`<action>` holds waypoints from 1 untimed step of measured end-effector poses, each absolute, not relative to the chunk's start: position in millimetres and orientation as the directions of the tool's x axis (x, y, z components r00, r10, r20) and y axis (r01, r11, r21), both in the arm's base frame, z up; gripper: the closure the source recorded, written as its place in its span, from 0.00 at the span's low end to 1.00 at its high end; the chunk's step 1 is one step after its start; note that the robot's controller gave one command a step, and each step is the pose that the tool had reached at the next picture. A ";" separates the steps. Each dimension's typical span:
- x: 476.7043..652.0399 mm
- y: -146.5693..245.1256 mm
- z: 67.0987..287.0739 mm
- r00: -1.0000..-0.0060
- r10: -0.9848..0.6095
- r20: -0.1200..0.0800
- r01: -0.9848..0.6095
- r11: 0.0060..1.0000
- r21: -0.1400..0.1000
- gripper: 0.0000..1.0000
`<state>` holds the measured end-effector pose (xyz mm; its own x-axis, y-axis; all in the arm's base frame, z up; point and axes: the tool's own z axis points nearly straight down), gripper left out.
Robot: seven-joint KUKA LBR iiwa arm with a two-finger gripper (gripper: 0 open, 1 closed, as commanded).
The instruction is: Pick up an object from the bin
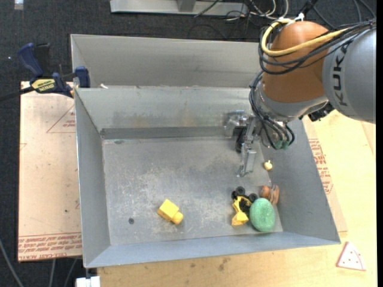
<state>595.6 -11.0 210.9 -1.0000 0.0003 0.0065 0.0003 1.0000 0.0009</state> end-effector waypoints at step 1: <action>596.9 -11.0 215.8 -1.000 0.000 -0.002 0.000 1.000 0.001 0.00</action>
Offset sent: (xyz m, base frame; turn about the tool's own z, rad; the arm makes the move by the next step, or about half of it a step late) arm -0.0934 -0.0138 -0.1192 -0.1766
